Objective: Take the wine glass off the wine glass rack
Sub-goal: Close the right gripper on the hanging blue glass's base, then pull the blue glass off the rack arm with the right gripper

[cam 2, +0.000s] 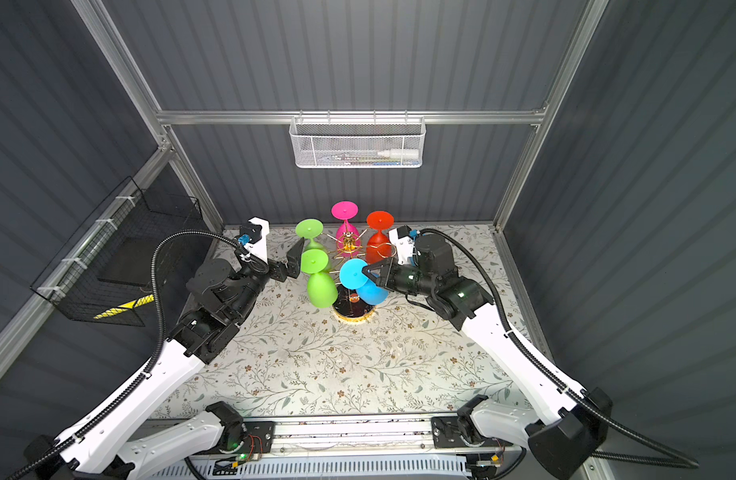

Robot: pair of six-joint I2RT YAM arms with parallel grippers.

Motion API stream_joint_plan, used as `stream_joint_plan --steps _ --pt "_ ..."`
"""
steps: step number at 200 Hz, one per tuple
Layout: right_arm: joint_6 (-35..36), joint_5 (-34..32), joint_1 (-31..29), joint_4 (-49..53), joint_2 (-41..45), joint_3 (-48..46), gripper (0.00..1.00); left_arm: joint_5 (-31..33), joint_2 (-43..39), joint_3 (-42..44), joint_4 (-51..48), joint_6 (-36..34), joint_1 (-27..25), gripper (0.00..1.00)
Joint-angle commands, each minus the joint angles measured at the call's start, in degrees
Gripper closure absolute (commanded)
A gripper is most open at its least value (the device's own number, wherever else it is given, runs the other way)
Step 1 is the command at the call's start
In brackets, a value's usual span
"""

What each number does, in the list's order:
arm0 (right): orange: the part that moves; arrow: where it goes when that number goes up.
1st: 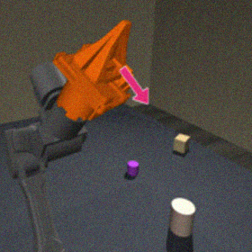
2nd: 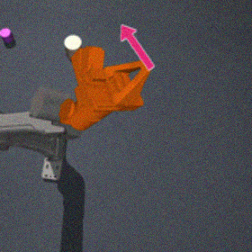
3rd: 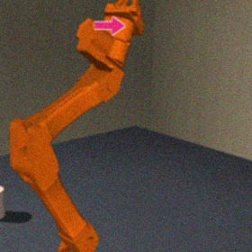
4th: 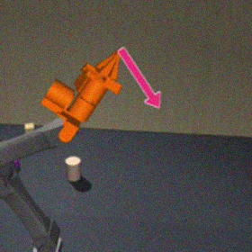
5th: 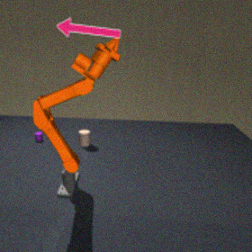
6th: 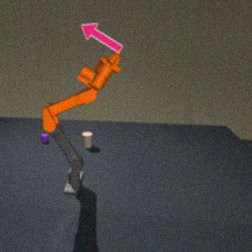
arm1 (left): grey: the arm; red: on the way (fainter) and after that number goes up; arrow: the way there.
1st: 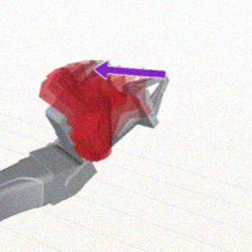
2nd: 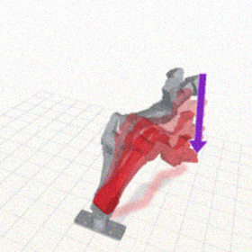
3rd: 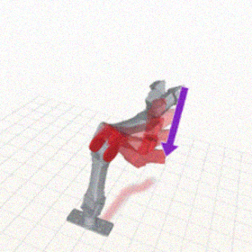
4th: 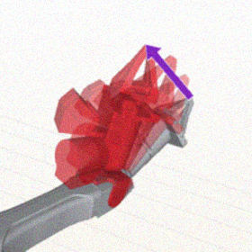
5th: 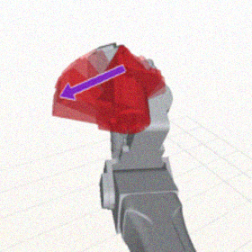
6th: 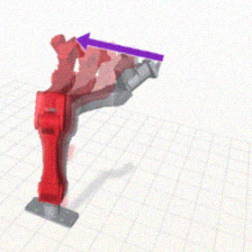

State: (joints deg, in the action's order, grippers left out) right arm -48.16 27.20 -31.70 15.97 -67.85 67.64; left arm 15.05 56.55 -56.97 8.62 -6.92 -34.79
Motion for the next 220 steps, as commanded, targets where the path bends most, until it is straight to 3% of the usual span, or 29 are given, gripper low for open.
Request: stream_joint_plan --steps 1,46,220 --pt "-3.26 0.91 -0.07 -3.97 1.63 0.06 1.0 0.67 -1.29 0.48 0.78 -0.68 0.16 0.0" --pt "-8.21 1.14 -0.08 -8.8 2.16 -1.48 1.0 -0.58 -1.01 -0.07 0.77 -1.6 0.16 0.01" --pt "-12.66 -2.19 -0.1 -13.14 -1.75 -1.19 1.0 -0.09 -2.15 0.11 1.48 -2.67 0.16 0.0"
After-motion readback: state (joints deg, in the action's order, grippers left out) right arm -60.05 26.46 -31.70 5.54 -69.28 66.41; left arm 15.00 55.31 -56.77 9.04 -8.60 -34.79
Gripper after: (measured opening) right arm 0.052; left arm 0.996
